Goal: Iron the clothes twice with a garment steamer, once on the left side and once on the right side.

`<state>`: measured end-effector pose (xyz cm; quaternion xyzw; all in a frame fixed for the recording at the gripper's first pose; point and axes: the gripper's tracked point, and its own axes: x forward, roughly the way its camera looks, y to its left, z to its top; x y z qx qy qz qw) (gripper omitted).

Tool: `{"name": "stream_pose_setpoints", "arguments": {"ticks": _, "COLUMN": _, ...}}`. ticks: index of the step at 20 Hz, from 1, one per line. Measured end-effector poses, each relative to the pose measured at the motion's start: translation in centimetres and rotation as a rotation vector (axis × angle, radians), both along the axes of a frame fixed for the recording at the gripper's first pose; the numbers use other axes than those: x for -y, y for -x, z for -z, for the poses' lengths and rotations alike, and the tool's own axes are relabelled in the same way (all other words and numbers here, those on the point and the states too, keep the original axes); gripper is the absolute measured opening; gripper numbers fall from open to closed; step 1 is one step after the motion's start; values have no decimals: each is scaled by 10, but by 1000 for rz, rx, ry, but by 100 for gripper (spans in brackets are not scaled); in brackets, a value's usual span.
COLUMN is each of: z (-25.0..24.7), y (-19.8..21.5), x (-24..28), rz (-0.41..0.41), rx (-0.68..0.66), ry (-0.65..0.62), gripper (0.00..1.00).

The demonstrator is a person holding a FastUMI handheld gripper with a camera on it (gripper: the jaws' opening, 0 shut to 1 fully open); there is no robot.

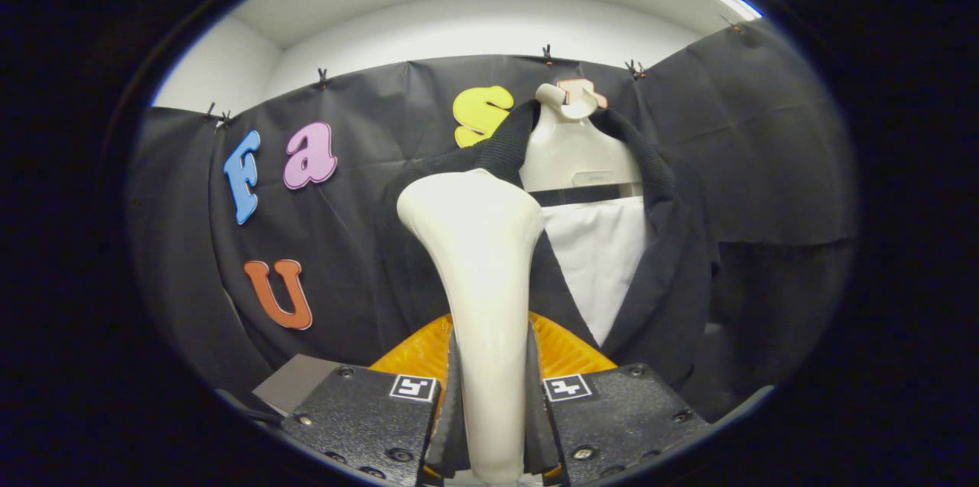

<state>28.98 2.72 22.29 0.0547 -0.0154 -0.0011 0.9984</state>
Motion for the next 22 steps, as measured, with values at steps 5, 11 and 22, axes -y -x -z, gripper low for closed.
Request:
{"name": "stream_pose_setpoints", "arguments": {"ticks": 5, "z": 27, "y": 3, "x": 4, "rz": 11, "rx": -42, "ry": 10, "gripper": 37}}
{"name": "stream_pose_setpoints", "arguments": {"ticks": 11, "z": 58, "y": 7, "x": 12, "rz": 25, "rx": -86, "ry": 21, "gripper": 38}}
{"name": "stream_pose_setpoints", "arguments": {"ticks": 22, "z": 116, "y": 10, "x": 25, "rz": 50, "rx": -156, "ry": 24, "gripper": 38}}
